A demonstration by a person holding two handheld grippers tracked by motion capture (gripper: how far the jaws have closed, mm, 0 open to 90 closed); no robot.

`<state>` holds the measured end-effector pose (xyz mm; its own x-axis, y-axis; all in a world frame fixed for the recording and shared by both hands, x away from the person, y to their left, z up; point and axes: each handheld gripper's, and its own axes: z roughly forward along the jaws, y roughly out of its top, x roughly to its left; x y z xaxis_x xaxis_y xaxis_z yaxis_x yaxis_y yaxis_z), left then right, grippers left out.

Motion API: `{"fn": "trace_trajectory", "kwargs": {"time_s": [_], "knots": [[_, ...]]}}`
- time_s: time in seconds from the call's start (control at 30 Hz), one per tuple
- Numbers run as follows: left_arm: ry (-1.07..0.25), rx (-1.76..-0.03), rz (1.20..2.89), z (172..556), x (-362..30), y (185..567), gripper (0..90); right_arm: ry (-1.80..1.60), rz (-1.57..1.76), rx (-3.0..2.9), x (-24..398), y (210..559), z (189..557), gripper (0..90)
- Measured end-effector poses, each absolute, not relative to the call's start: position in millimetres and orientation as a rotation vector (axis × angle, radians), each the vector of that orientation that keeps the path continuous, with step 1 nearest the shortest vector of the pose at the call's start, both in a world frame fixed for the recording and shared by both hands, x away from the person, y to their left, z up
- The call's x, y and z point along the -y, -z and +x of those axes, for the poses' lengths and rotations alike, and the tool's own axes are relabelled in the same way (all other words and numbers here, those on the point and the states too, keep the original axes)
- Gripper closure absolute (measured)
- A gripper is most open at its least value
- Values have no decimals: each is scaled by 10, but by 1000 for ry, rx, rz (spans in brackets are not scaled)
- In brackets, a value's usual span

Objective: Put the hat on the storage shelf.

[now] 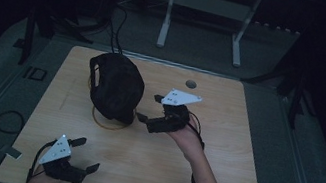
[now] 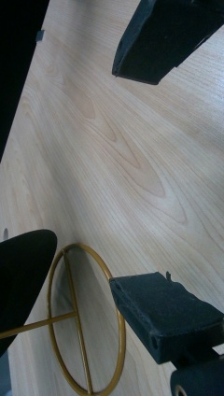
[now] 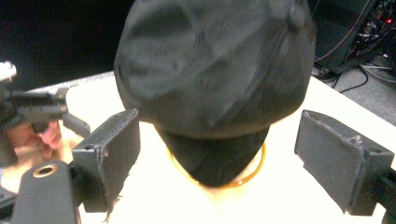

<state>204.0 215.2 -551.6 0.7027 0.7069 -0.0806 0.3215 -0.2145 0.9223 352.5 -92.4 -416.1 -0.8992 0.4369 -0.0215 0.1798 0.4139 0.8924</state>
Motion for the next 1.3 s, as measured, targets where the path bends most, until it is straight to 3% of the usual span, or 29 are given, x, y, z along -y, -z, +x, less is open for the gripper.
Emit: {"fn": "trace_trajectory", "kwargs": {"time_s": [0.83,1.3], "knots": [[-465,-826,1824,2059,-2169,5540,26,-1470,509,-2513,1440,4979,3184,144],[-453,-834,1831,2068,-2170,5554,25,-1391,553,-2535,1766,5243,3069,146]]}}
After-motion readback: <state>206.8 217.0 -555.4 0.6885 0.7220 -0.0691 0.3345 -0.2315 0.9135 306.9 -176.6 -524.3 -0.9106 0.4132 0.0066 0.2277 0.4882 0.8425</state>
